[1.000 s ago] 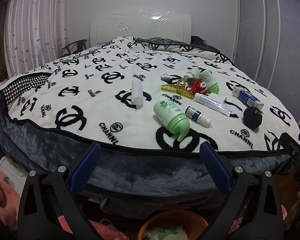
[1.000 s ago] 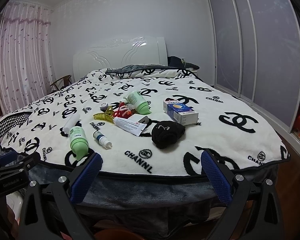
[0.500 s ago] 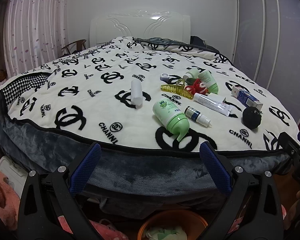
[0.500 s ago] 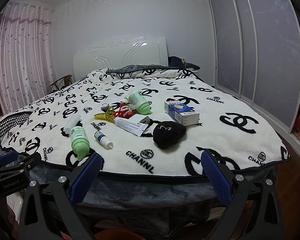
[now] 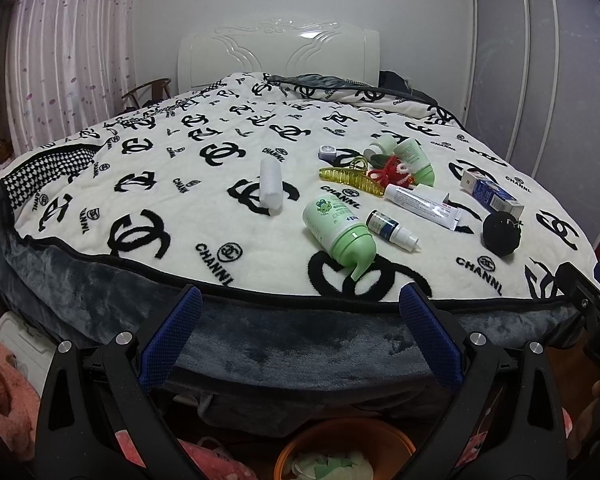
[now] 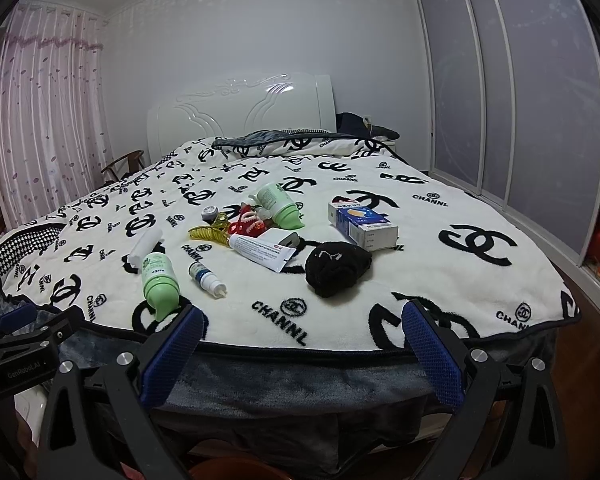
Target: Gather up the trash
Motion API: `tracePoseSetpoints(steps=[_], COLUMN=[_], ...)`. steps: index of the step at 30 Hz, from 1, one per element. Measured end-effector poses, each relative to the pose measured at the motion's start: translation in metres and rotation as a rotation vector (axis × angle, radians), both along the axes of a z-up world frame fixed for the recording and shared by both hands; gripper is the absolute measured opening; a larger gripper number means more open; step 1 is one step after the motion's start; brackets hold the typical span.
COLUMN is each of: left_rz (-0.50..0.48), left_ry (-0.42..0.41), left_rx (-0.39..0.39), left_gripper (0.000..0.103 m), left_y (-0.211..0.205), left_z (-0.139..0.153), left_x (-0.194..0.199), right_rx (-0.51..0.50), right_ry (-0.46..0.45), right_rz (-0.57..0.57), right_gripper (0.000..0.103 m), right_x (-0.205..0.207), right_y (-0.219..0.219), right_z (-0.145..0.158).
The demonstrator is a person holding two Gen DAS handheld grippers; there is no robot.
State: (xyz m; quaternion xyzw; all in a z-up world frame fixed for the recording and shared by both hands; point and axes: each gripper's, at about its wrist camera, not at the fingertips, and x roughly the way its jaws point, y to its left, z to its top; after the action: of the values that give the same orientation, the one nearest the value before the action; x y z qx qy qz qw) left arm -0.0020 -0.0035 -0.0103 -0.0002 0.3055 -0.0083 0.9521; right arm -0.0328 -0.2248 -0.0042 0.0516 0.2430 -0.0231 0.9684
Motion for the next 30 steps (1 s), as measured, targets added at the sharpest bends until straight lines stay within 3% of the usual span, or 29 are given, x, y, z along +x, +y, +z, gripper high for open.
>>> tracePoseSetpoints(steps=[23, 30], left_rz=[0.0, -0.038], left_ry=[0.037, 0.065], left_rx=[-0.008, -0.057], left_gripper=[0.096, 0.096], left_y=[-0.002, 0.005], left_z=[-0.009, -0.008], left_x=[0.004, 0.015], right_rx=[0.003, 0.005], right_ry=[0.001, 0.01], right_rz=[0.0, 0.001], right_gripper=[0.098, 0.098], right_x=[0.0, -0.002], right_y=[-0.003, 0.003], right_z=[-0.002, -0.005])
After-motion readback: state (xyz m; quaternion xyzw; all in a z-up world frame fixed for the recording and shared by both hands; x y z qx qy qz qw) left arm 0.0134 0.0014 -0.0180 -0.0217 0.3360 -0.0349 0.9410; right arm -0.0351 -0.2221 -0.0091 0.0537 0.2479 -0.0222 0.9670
